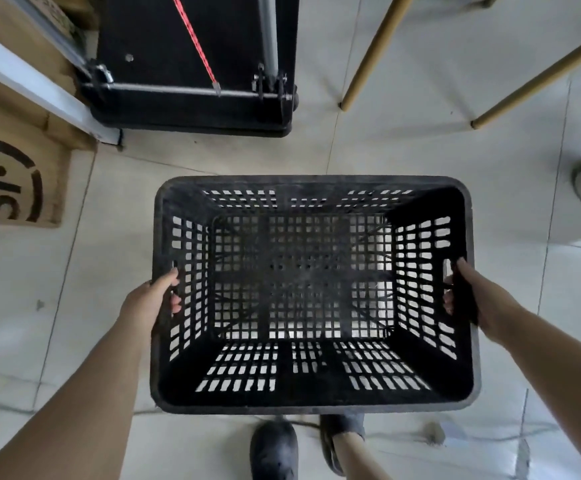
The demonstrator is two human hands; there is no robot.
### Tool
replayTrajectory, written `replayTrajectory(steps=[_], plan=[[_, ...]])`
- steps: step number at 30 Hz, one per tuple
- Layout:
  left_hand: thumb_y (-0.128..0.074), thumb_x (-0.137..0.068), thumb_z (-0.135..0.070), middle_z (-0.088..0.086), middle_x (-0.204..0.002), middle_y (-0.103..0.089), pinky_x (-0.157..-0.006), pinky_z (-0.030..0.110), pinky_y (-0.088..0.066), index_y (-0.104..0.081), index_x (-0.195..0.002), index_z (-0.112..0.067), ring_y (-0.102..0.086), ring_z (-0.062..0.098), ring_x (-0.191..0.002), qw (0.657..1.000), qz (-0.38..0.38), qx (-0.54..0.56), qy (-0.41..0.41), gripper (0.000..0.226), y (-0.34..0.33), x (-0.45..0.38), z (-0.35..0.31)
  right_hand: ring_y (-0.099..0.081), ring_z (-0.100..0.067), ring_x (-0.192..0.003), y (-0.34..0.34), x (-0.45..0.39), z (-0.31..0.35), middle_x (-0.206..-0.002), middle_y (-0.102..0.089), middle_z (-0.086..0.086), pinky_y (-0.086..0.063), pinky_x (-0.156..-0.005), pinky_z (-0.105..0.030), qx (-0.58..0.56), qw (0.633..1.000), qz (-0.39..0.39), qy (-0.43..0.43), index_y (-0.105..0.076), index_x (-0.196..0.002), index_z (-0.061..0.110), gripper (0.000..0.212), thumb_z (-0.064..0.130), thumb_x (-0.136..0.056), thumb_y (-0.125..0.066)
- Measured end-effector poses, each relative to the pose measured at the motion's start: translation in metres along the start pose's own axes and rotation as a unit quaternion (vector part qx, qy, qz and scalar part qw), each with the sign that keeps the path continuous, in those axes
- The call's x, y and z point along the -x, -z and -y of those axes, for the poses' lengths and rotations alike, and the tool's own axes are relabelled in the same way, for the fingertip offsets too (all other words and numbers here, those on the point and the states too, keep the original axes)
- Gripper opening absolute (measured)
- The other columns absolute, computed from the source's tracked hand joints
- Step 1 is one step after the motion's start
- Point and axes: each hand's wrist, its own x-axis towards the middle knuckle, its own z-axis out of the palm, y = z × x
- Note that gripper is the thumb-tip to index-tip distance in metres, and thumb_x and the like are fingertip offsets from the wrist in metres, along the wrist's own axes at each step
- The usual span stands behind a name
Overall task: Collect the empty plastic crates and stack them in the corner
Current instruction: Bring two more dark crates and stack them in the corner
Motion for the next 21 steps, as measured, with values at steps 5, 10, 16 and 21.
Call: replayTrajectory(steps=[5, 10, 16, 21], plan=[[-0.060, -0.088, -0.049, 0.009, -0.069, -0.059, -0.077, 0.037, -0.050, -0.065, -0.085, -0.011, -0.058, 0.024, -0.067, 0.998, 0.011, 0.049, -0.022, 0.038, 0.033, 0.080, -0.033, -0.046, -0.020, -0.050, 0.027, 0.083, 0.012, -0.057, -0.049, -0.005, -0.042, -0.057, -0.029, -0.060, 0.998, -0.012, 0.002, -0.053, -0.077, 0.009, 0.059, 0.068, -0.078, -0.057], [-0.049, -0.089, -0.061, 0.005, -0.064, -0.055, -0.059, 0.030, -0.045, -0.062, -0.080, -0.013, -0.051, 0.020, -0.056, 0.994, 0.045, 0.079, -0.058, 0.051, 0.082, 0.182, -0.076, -0.042, -0.015, -0.043, 0.064, 0.189, 0.028, -0.052, -0.047, 0.000, -0.038, -0.050, -0.027, -0.113, 0.992, -0.044, 0.017, -0.052, -0.065, 0.015, 0.051, 0.062, -0.083, -0.057], [-0.027, -0.091, -0.071, -0.004, -0.034, -0.041, -0.049, 0.030, -0.031, -0.055, -0.077, -0.010, -0.038, 0.016, -0.036, 0.993, 0.073, 0.037, -0.087, 0.068, 0.129, 0.335, -0.118, -0.037, -0.014, -0.042, 0.121, 0.357, 0.019, -0.053, -0.044, 0.000, -0.031, -0.045, -0.024, -0.176, 0.977, -0.072, 0.094, -0.053, -0.064, 0.015, 0.050, 0.061, -0.084, -0.056], [-0.027, -0.091, -0.070, 0.005, -0.053, -0.036, -0.049, 0.030, -0.028, -0.045, -0.068, -0.010, -0.027, 0.018, -0.050, 0.985, 0.058, 0.010, -0.164, 0.067, 0.145, 0.443, -0.121, -0.035, -0.014, -0.040, 0.165, 0.468, -0.011, -0.050, -0.045, 0.000, -0.030, -0.044, -0.023, -0.234, 0.953, -0.138, 0.134, -0.056, -0.062, 0.013, 0.052, 0.062, -0.078, -0.061]])
